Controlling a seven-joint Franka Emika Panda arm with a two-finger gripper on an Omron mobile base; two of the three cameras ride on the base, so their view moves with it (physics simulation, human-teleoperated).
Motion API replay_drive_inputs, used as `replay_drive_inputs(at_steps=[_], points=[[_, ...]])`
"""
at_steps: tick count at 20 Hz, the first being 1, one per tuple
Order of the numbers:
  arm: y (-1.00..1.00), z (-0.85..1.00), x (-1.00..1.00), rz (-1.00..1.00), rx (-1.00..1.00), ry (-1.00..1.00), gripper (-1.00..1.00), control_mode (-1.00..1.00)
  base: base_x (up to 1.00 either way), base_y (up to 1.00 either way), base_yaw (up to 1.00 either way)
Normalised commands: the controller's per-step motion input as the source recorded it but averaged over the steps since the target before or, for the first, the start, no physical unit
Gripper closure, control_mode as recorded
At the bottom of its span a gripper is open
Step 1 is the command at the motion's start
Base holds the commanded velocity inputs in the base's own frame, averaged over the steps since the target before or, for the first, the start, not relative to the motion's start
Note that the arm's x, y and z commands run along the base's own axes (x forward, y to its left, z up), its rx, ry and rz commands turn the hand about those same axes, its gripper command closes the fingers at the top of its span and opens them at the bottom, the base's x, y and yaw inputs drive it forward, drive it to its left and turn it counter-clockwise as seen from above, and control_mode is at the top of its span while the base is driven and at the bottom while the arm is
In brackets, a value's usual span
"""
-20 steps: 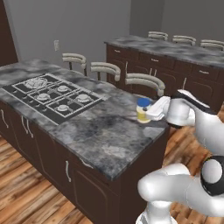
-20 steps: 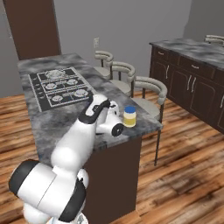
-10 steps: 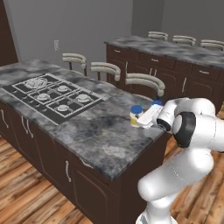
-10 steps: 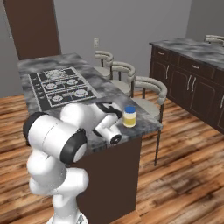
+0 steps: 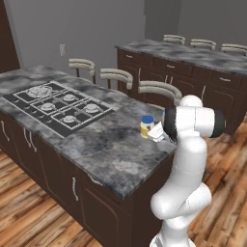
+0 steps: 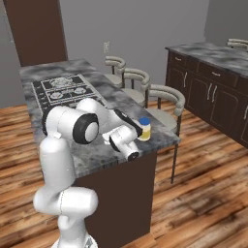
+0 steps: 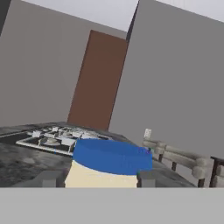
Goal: The dining table condiment station is running low on mayonnaise. Refill the condiment station by opening the cabinet and taking the mayonnaise from the cabinet and placing it on the dining table.
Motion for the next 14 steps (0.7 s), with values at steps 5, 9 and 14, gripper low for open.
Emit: replay_drive_inputs(at_steps=[5, 9, 14], points=[[-0.02, -0.26, 0.70, -0.02, 0.00, 0.00, 1.00, -1.00, 0.00, 0.00, 0.00], [0.01, -0.28, -0.12, 0.00, 0.00, -0.10, 1.00, -1.00, 0.00, 0.00, 0.00], [0.18, -0.07, -0.98, 0.00, -0.03, -0.18, -1.00, -1.00, 0.00, 0.00, 0.00]])
